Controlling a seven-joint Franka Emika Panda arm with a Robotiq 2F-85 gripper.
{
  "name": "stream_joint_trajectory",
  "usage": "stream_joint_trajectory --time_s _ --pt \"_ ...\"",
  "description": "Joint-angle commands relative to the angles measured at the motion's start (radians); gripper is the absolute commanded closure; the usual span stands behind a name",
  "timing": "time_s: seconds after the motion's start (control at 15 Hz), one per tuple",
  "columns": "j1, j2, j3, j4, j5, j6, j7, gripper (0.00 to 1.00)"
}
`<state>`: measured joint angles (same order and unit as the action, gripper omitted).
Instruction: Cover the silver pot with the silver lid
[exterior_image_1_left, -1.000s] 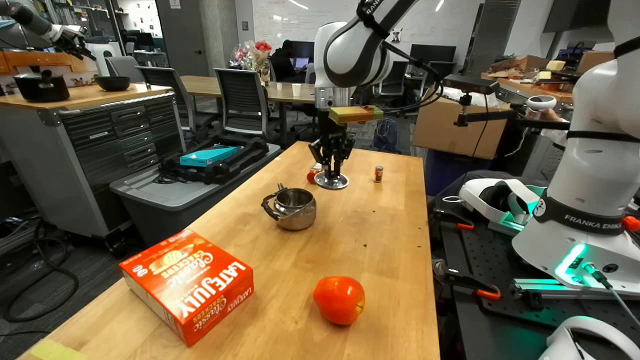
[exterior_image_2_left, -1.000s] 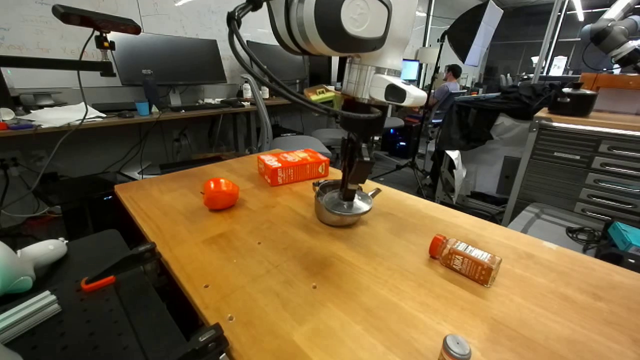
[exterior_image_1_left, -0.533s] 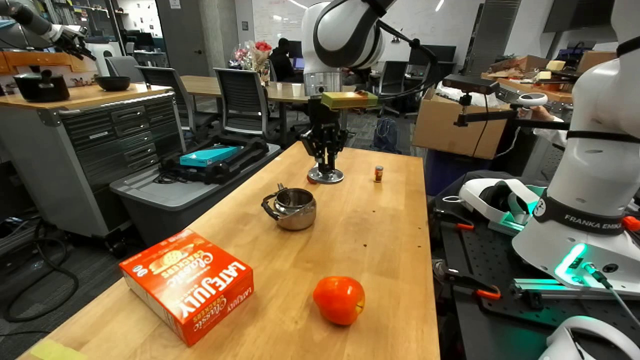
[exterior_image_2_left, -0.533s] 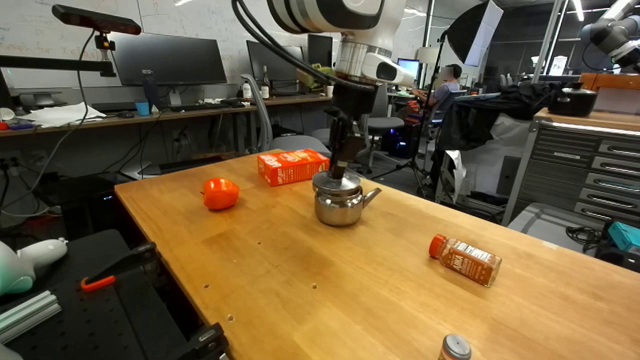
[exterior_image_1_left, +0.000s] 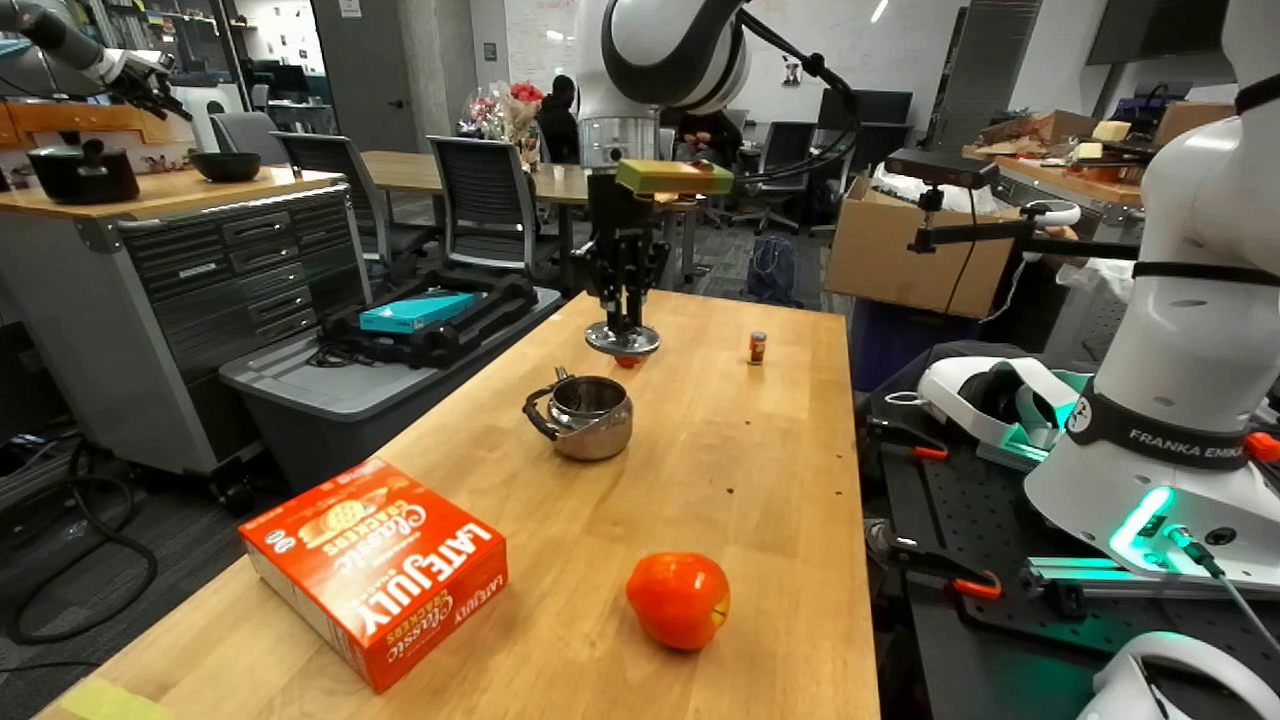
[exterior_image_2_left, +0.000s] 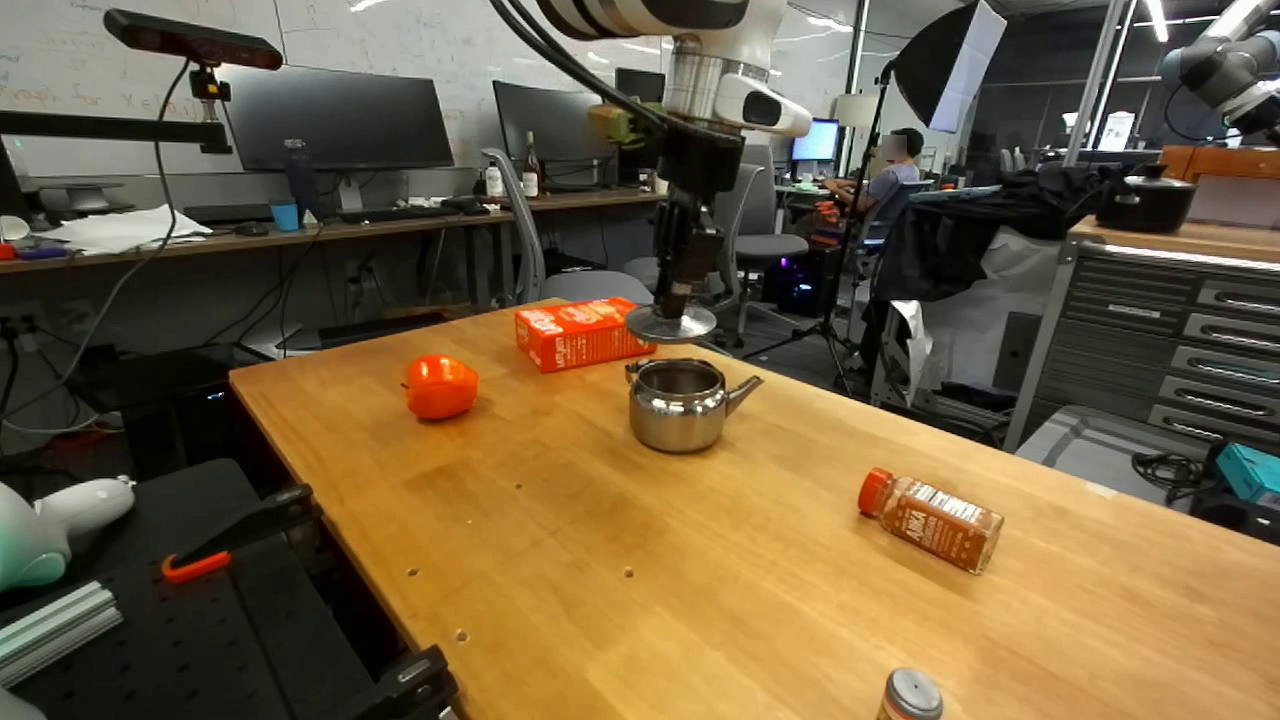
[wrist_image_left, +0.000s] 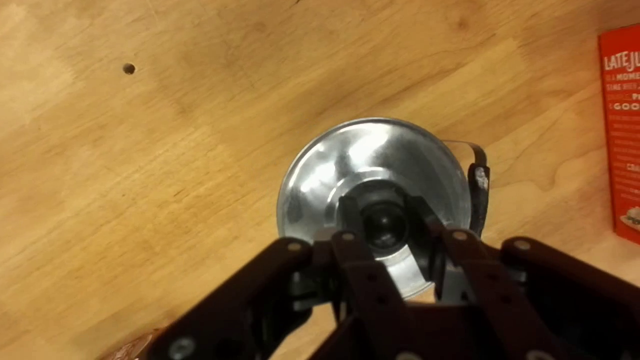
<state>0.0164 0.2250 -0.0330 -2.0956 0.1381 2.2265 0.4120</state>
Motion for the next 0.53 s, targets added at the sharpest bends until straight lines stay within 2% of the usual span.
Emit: stream_joint_trajectory --time_s 0.0,0.47 --pt "0.001 0.039 0.004 0.061 0.012 -0.01 -0.007 0.93" --pt "0.002 0.109 0.024 0.122 0.044 0.009 -0.037 0.93"
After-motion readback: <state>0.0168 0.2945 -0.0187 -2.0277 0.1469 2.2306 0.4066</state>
